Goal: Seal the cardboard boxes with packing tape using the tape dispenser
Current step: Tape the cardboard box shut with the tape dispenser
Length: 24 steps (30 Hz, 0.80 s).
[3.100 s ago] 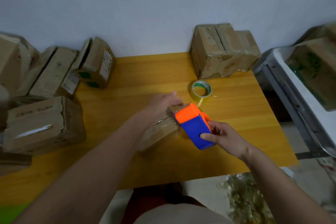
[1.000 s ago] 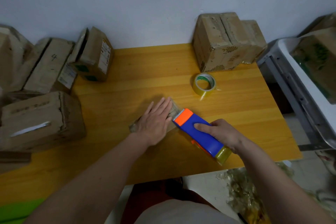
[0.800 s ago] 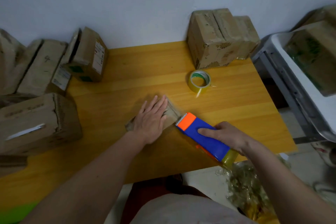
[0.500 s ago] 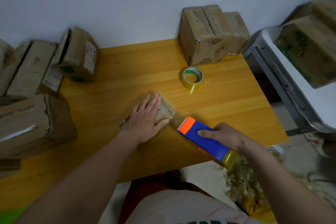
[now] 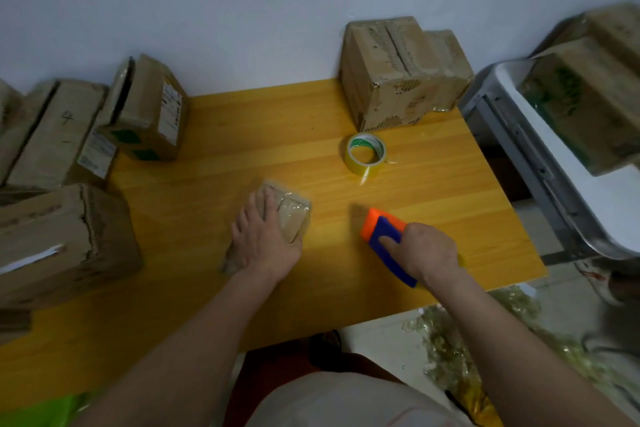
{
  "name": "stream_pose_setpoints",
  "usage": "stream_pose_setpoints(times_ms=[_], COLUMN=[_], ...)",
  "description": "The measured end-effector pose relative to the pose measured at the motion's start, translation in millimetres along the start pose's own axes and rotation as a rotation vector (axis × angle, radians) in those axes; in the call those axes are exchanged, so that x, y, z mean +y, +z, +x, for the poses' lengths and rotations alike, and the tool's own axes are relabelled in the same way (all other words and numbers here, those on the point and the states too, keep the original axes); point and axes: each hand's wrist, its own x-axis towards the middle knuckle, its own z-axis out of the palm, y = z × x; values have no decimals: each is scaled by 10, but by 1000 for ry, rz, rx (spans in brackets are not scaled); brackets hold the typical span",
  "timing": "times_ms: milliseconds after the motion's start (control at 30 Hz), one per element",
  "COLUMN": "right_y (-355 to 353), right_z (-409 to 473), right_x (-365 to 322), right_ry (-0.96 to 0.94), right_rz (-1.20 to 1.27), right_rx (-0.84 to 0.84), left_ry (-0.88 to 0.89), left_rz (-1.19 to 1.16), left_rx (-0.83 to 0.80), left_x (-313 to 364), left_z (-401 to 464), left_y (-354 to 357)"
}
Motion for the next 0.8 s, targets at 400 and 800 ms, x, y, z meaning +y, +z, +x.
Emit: stream_pose_setpoints(times_ms=[400, 800], right_y=[627, 802], right_z=[483, -287], right_x=[-107, -1032], right_ry=[-23, -432], right_rz=[118, 1200], right_rx=[255, 158], left_ry=[-53, -117], left_rz=[-86, -356], left_rx=[-18, -170], left_x=[15, -11], left_z=[13, 173], left_y=[-39, -249])
